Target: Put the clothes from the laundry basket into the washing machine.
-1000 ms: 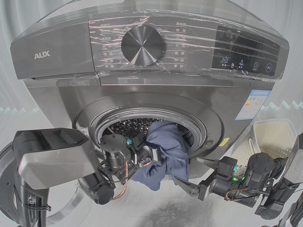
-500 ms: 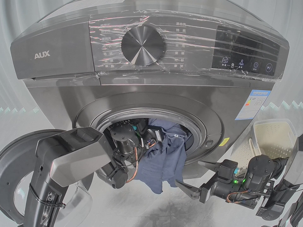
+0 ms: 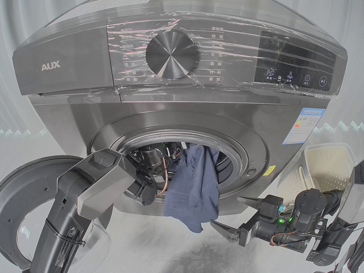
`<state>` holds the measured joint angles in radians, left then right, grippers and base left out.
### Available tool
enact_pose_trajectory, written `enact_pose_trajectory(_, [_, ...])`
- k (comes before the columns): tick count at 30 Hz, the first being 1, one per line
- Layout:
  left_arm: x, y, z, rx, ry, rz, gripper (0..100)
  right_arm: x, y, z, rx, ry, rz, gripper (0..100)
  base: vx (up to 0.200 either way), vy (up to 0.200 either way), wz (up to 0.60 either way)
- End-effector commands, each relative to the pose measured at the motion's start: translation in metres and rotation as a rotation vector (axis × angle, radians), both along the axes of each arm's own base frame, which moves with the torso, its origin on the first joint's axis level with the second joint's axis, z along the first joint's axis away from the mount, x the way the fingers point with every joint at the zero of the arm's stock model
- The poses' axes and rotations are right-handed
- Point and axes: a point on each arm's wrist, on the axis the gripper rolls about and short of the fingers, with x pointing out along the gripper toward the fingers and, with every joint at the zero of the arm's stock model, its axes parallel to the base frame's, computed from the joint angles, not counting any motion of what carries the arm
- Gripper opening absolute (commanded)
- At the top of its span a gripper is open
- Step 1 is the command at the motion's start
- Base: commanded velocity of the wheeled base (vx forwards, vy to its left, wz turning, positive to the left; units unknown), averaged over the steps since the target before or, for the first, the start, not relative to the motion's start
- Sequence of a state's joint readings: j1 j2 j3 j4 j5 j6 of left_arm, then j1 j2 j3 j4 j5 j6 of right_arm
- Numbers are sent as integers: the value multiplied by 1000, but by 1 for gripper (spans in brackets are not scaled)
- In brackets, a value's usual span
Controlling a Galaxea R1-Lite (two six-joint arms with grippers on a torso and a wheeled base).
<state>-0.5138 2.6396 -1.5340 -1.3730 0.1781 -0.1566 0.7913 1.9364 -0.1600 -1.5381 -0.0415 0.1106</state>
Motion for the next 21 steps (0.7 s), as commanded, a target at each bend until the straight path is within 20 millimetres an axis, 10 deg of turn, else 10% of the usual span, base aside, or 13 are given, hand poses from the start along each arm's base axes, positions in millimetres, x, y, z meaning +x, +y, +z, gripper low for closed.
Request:
enact_pose_trajectory(1, [17,6,-3,-19,-6,59,0,1,1,-4,-11,10,0,100,0,0,0])
enact_pose_trajectory(4, [17,8,-3,-23,-3,62,0,1,1,-4,-11,10,0,100,0,0,0])
enact_pose_trajectory(5, [17,9,-4,-21,3,63,100,1,1,-4,-11,10,0,100,0,0,0])
enact_pose_trajectory(21, [-60,21,-13,152,283,-38,100,2,0,-3,-7,7,-7,100,0,0,0])
